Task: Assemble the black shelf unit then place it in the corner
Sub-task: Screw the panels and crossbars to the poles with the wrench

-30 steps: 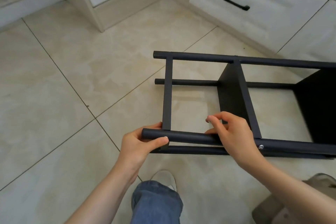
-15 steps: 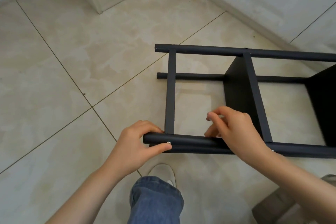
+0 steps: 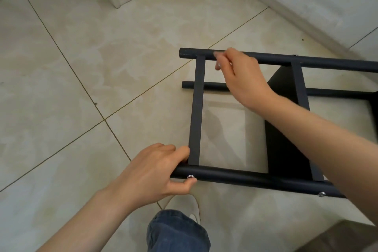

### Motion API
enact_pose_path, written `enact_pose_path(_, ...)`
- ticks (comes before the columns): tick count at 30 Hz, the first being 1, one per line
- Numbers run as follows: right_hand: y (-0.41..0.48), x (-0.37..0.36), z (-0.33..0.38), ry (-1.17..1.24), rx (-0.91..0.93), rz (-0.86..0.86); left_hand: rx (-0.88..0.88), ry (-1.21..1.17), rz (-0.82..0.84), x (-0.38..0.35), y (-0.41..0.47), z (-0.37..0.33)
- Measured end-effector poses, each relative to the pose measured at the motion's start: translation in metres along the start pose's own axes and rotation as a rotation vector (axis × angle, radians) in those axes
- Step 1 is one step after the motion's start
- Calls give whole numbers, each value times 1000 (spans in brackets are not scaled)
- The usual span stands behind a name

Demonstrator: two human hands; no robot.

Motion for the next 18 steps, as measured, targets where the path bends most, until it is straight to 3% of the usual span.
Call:
enact_pose_path(4, 36, -21, -1, -174, 54, 84, -16, 5, 9, -2, 0, 5)
enact_pose_path(8, 58, -36, -2, -306, 66, 141, -99, 84, -87, 7, 2, -2)
enact_pose_path(12, 68, -33, -9, -259, 6, 108, -149, 35, -306, 21, 0, -2)
enact_pose_path(18, 64, -34, -9, -249, 5, 80, -140, 61, -373, 14, -8, 1)
Point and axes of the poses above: each hand's wrist, its own y-axis towards the middle knuckle, its own x-axis out of the back of the hand, z = x × y, the point moved 9 cm from there along y, towards the middle knuckle, and after that the axes turned 7 degrees about -y, right-handed, at the moved point
